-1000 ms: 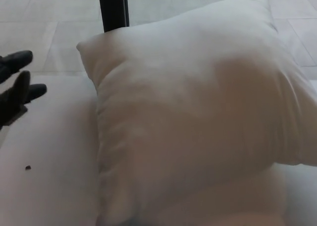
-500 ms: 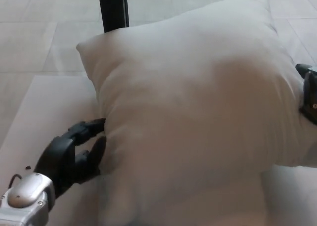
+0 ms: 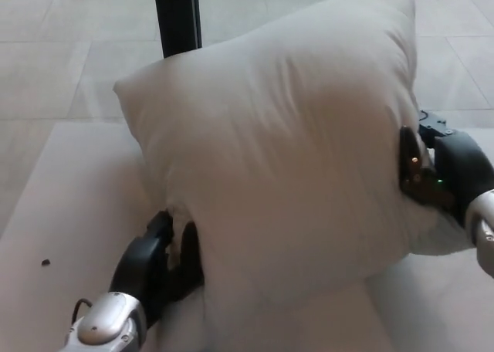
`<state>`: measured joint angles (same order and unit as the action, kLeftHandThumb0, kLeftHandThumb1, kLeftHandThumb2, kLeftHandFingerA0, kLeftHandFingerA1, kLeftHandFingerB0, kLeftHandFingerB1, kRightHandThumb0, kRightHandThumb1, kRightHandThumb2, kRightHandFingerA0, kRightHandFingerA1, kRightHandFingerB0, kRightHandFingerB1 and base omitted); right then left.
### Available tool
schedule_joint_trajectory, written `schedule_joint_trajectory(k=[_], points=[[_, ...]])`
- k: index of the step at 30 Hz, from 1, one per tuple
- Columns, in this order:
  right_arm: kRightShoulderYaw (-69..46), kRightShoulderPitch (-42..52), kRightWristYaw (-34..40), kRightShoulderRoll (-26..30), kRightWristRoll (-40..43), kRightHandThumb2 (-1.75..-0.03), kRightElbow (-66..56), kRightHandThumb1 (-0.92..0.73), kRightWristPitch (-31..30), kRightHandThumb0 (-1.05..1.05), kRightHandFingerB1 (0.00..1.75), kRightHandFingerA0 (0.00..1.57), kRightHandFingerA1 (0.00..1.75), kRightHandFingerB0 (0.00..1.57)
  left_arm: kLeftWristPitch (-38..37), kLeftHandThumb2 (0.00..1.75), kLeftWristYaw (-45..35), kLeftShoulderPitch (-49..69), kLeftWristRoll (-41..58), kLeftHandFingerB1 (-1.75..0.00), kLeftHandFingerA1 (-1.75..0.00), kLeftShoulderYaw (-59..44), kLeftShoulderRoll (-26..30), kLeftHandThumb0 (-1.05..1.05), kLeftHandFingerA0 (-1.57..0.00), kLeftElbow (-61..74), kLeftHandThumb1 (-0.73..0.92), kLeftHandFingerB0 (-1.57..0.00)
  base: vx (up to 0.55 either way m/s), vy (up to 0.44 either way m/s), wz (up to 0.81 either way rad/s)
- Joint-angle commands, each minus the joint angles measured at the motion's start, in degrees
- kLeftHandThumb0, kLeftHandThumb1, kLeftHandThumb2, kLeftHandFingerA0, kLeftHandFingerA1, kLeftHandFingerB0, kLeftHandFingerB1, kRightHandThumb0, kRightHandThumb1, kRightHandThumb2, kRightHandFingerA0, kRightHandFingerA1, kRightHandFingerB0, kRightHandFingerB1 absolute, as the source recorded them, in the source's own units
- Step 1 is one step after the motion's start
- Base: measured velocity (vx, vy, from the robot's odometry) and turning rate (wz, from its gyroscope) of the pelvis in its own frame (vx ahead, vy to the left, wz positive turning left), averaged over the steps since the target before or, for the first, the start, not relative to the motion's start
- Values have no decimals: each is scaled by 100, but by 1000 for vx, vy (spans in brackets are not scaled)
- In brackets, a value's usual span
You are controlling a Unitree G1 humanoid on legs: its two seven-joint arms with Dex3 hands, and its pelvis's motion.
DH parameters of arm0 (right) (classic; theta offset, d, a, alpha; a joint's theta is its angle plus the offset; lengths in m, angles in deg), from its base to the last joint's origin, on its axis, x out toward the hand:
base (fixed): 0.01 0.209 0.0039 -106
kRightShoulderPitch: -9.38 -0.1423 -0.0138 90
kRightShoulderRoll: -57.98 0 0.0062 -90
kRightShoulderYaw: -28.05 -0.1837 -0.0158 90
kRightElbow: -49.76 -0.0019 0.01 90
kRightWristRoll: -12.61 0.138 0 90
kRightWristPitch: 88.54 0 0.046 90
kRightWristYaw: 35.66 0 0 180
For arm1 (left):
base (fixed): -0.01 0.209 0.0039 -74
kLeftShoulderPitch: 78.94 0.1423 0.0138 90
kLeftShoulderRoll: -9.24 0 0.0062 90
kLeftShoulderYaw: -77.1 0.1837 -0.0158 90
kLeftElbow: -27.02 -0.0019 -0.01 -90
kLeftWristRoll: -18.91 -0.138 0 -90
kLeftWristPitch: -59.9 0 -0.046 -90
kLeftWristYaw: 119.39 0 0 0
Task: The robot uses its left hand to press on the left side of the pillow kept in the middle of the desk and uses its right hand to lift up and the right side of the pillow and turn it over
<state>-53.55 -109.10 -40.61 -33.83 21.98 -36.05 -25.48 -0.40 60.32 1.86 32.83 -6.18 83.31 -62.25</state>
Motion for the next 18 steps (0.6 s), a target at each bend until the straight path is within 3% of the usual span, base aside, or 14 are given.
schedule_joint_trajectory(k=[1, 2, 3, 5, 6, 7, 8, 9, 10, 13, 14, 15, 17, 18], points=[[795, 132, -616, -510, 64, -68, -676, -92, -205, -98, 33, 33, 52, 19, 466, 93, 407, 269, -328, 0, -17, 455, -574, -101, 0, -376, 66, 0, 0, 0, 0], [798, 137, -610, -509, 61, -68, -693, -92, -219, -98, 33, 33, 52, 19, 465, 93, 410, 271, -344, 0, -17, 449, -587, -101, 0, -377, 66, 0, 0, 0, 0], [1074, 114, -749, -536, -27, -114, -779, -73, -99, -92, 44, 24, 59, 7, 364, 114, 457, 309, -305, -26, -22, 405, -759, -105, 0, -430, 73, 0, 0, 0, 0], [1283, 72, -862, -546, -103, -114, -779, -73, 5, -92, 44, 24, 59, 7, 210, 114, 439, 369, -331, -26, -22, 430, -819, -105, 0, -449, 73, 0, 0, 0, 0], [1366, 81, -867, -584, -134, -70, -778, -92, 35, -93, 34, 25, 53, 16, 144, 112, 522, 381, -352, -25, -21, 424, -918, -105, 0, -482, 75, 0, 0, 0, 0], [1593, 112, -830, -747, -180, -115, -745, -77, -80, -104, 42, 26, 62, 11, 0, 109, 633, 386, -423, -13, -32, 499, -1081, -89, -10, -602, 75, 0, 0, 0, 0], [1678, 152, -807, -796, -189, -115, -778, -77, -150, -104, 42, 26, 62, 11, -46, 109, 675, 414, -465, -13, -32, 551, -1145, -89, -10, -625, 75, 0, 0, 0, 0], [1766, 199, -742, -839, -232, -115, -804, -77, -229, -102, 43, 27, 61, 10, -160, 68, 767, 457, -465, -35, -72, 521, -1279, -61, -8, -673, 91, -2, 0, 0, 0], [1814, 207, -722, -862, -269, -69, -795, -90, -241, -98, 35, 30, 57, 14, -154, 69, 805, 436, -512, -34, -65, 548, -1321, -62, -15, -701, 92, -7, 0, 0, 0], [1924, 248, -661, -997, -366, -68, -677, -89, -156, -99, 38, 32, 59, 16, -81, 67, 720, 344, -680, -38, -79, 779, -1258, -83, -18, -756, 89, -6, 0, 0, 0], [2051, 249, -703, -1089, -419, -70, -505, -88, -55, -102, 41, 35, 66, 12, -225, 67, 504, 263, -931, -49, -94, 1133, -1063, -92, -34, -860, 91, -17, 0, 0, 0], [2219, 304, -768, -1185, -497, -116, -269, -72, 155, -103, 46, 77, 100, 2, -162, 116, 575, 248, -1055, -21, -18, 1313, -1110, -105, 0, -875, 77, 0, 0, 0, 0], [2252, 278, -785, -1217, -535, -116, -221, -72, 94, -103, 46, 77, 100, 2, -258, 116, 581, 237, -1078, -21, -18, 1325, -1140, -105, 0, -924, 77, 0, 0, 0, 0], [2351, 368, -771, -1309, -567, -67, -115, -88, 52, -98, 42, 68, 106, 12, -216, 112, 777, 282, -1014, -17, -21, 1239, -1352, -105, 0, -1017, 72, 0, 0, 0, 0]])
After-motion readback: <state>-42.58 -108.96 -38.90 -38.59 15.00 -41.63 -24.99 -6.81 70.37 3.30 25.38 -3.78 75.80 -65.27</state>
